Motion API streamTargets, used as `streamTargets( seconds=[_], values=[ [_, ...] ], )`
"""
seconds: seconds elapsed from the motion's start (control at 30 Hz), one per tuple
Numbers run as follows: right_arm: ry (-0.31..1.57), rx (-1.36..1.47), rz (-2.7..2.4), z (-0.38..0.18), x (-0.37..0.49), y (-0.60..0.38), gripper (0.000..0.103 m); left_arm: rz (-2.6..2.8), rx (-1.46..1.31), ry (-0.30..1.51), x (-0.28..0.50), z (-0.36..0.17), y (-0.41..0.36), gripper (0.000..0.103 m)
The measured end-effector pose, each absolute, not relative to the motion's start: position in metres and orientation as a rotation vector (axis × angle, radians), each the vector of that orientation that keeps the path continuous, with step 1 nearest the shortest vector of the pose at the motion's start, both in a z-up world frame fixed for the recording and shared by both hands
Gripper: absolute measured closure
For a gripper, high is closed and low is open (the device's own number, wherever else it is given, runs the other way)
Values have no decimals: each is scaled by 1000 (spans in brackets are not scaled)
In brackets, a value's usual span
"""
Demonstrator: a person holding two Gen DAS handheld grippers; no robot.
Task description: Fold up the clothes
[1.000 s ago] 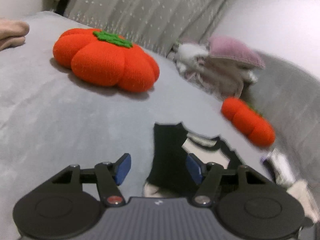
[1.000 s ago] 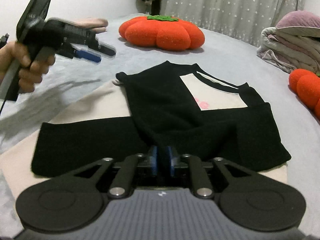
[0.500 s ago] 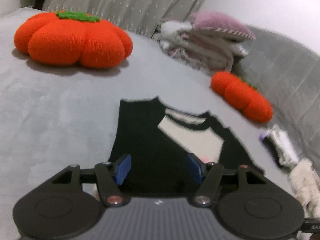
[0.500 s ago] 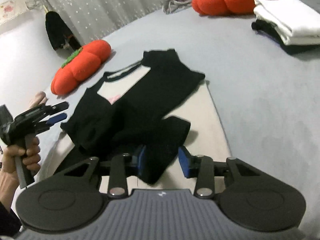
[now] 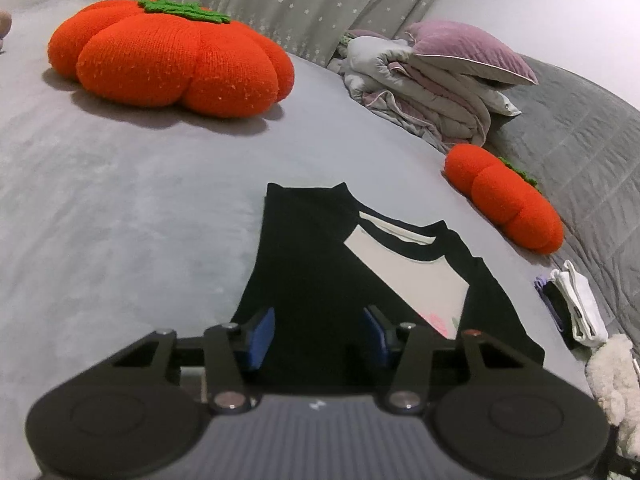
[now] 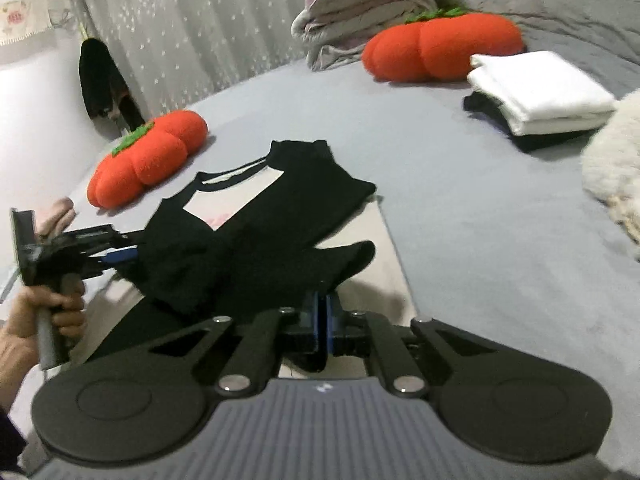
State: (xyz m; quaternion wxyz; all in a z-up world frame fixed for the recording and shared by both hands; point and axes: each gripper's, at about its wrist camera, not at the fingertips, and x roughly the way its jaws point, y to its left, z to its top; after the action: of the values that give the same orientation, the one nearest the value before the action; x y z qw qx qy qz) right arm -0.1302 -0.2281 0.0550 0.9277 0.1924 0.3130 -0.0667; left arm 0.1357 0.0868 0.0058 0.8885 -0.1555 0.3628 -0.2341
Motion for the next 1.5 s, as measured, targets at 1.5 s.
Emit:
streamTargets(
  seconds=[1.5],
  values=[
    [809,-61,255,18,15,-194,69,-379,-256,797,130,23,93,58]
  ],
)
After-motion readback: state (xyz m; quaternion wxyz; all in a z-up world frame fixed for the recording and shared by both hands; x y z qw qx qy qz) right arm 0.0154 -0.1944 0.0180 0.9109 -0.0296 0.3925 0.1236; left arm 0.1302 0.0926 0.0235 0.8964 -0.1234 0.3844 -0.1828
